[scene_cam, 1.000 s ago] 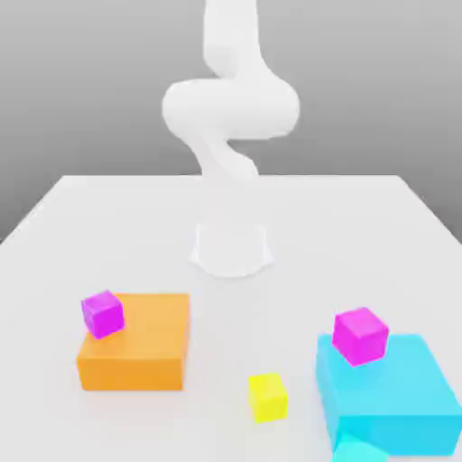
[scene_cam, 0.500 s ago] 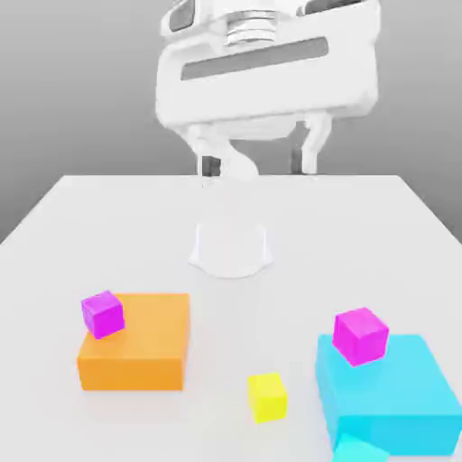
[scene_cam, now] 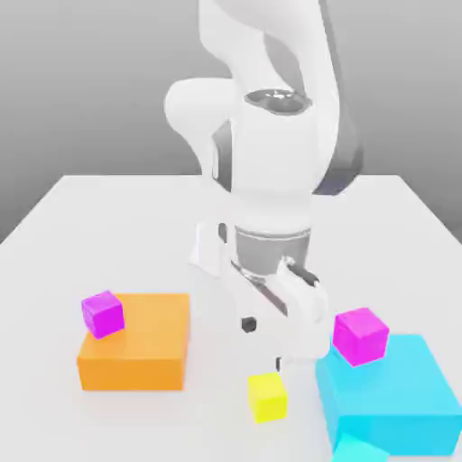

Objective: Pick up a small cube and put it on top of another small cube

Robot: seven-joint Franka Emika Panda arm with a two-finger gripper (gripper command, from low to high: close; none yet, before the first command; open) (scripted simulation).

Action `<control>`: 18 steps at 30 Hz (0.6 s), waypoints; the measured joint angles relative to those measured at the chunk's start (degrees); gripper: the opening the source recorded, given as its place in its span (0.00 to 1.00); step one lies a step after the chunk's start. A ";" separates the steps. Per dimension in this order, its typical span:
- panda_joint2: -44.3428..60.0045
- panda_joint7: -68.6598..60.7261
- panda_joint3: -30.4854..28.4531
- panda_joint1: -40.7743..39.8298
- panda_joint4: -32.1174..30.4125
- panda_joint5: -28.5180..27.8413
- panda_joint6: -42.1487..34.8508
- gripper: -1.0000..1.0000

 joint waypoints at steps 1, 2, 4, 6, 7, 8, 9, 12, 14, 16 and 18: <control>1.57 2.75 -0.51 0.59 -0.64 -0.49 0.84 0.50; 3.41 4.80 -1.39 1.31 -0.73 -1.61 2.05 0.50; 7.40 7.96 -3.91 3.23 -0.20 -4.60 4.94 0.50; 11.49 10.41 -7.17 5.86 0.64 -7.47 8.05 0.50; 13.54 11.40 -8.96 7.38 1.09 -8.68 9.66 0.50; 15.22 12.23 -10.36 8.54 1.47 -9.73 10.99 0.00; 15.22 12.23 -10.36 8.54 1.47 -9.73 10.99 0.00; 15.22 12.23 -10.36 8.54 1.47 -9.72 11.08 0.00; 16.06 12.58 -11.12 9.21 1.66 -10.15 11.80 0.00; 14.13 11.58 -9.62 7.99 1.21 -8.86 10.27 0.00; 10.53 9.40 -7.12 6.14 0.37 -6.03 7.52 0.00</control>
